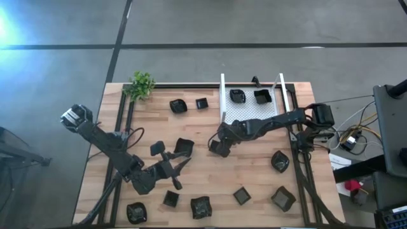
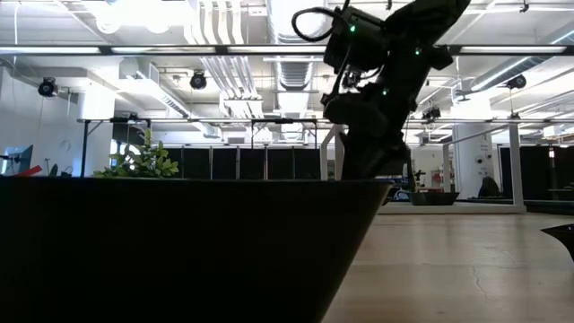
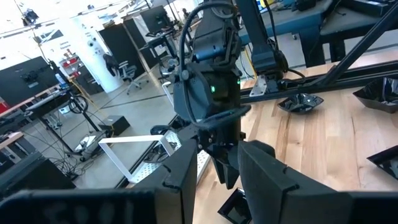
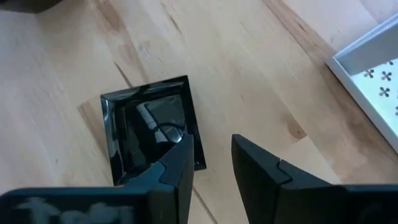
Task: Pick & Place Mini shaped plates
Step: Put the square plate on the shelf
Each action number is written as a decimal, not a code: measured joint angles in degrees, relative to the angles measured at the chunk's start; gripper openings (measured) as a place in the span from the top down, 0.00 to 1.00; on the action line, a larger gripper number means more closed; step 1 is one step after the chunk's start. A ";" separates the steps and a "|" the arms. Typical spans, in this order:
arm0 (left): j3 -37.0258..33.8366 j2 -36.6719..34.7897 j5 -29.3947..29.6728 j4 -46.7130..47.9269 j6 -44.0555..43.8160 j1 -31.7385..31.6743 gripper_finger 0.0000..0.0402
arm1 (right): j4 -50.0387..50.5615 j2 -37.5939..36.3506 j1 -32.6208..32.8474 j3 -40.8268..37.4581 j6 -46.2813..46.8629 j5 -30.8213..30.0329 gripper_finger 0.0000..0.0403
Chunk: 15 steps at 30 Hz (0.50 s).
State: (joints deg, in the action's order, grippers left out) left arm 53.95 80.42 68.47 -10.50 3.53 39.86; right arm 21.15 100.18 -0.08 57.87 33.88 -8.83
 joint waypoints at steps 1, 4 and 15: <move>0.00 0.00 -0.02 0.00 0.00 0.00 0.72 | 0.06 0.27 0.00 -0.03 -0.03 0.22 0.75; 0.00 0.00 -0.04 0.02 -0.13 0.00 0.72 | -1.50 1.36 0.00 -0.13 -1.14 0.92 0.74; 0.00 0.00 -0.07 0.43 -0.35 0.00 0.72 | -3.06 3.01 0.02 -0.13 -2.84 1.39 0.76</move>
State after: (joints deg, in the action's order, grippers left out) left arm 53.95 80.42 68.40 -10.07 3.18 39.86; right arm 18.09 103.20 -0.05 57.74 31.04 -7.44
